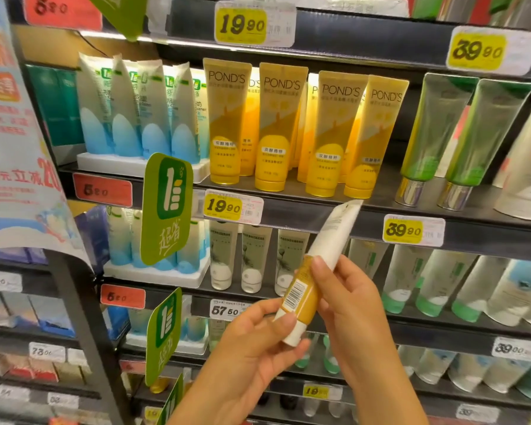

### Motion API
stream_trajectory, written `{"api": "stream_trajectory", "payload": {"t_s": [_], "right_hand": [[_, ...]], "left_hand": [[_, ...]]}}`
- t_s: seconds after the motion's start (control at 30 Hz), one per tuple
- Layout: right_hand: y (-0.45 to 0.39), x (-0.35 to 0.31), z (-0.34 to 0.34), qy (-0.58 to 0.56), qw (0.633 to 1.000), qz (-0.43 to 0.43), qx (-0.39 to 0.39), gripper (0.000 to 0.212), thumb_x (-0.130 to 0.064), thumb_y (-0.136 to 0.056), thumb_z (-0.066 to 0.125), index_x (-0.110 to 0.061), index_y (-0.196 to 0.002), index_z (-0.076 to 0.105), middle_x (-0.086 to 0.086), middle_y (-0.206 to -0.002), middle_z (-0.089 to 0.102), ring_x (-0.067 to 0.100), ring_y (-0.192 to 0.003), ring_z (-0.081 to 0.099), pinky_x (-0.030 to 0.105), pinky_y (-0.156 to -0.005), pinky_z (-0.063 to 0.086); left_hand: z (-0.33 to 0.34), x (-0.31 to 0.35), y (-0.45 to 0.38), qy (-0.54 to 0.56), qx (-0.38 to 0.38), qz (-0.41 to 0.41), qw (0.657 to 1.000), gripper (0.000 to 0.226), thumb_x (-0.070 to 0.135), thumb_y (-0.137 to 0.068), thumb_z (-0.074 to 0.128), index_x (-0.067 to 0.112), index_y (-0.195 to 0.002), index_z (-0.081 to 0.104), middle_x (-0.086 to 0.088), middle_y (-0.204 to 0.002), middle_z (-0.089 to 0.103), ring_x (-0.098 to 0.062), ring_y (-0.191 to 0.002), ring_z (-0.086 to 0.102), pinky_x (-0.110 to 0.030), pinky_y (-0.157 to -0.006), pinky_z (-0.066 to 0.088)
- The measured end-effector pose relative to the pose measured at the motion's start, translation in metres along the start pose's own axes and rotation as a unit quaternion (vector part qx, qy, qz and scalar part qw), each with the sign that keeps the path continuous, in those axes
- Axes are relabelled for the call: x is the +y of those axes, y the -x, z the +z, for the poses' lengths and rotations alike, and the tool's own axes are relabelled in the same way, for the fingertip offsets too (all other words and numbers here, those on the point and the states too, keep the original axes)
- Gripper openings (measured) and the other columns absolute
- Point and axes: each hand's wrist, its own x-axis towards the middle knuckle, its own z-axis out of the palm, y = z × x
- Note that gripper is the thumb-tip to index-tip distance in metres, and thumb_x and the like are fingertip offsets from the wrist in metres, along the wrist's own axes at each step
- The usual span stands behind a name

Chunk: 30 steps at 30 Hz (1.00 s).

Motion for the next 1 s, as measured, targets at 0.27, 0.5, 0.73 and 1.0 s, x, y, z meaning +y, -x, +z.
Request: {"api": "stream_trajectory", "payload": {"t_s": [0.27, 0.5, 0.73, 1.0], "right_hand": [[-0.005, -0.001, 0.002, -0.054, 0.999, -0.006, 0.002, 0.037, -0.032, -0.074, 0.06, -0.013, -0.104, 0.066, 0.01, -0.091, 0.074, 0.016, -0.081, 0.069, 0.035, -0.074, 0.057], [-0.007, -0.001, -0.001, -0.089, 0.996, -0.006, -0.007, 0.037, -0.027, -0.076, 0.058, -0.011, -0.108, 0.066, 0.013, -0.094, 0.073, 0.016, -0.076, 0.066, 0.028, -0.063, 0.057], [-0.009, 0.001, -0.005, -0.057, 0.998, -0.009, -0.011, 0.038, -0.028, -0.075, 0.059, -0.01, -0.108, 0.064, 0.001, -0.076, 0.07, 0.009, -0.066, 0.065, 0.021, -0.058, 0.055], [-0.008, 0.002, -0.009, -0.124, 0.992, 0.002, -0.016, 0.038, -0.028, -0.075, 0.058, -0.007, -0.106, 0.063, 0.006, -0.075, 0.068, 0.013, -0.064, 0.065, 0.026, -0.057, 0.056]], "left_hand": [[0.004, 0.007, 0.0, 0.078, -0.033, -0.04, 0.996, 0.034, 0.019, -0.065, 0.067, -0.009, -0.085, 0.072, -0.031, -0.093, 0.068, -0.034, -0.073, 0.07, -0.034, -0.055, 0.058], [0.002, 0.001, -0.001, 0.084, -0.062, -0.057, 0.993, 0.034, 0.013, -0.071, 0.063, -0.012, -0.094, 0.069, -0.034, -0.094, 0.065, -0.036, -0.077, 0.069, -0.035, -0.059, 0.059], [-0.001, -0.001, -0.004, 0.056, -0.035, -0.038, 0.997, 0.03, 0.008, -0.072, 0.064, -0.011, -0.096, 0.068, -0.032, -0.098, 0.065, -0.037, -0.077, 0.067, -0.037, -0.059, 0.058], [0.002, -0.001, -0.002, 0.105, -0.073, -0.084, 0.988, 0.039, 0.017, -0.071, 0.063, -0.013, -0.096, 0.068, -0.033, -0.093, 0.064, -0.038, -0.072, 0.067, -0.039, -0.06, 0.059]]}}
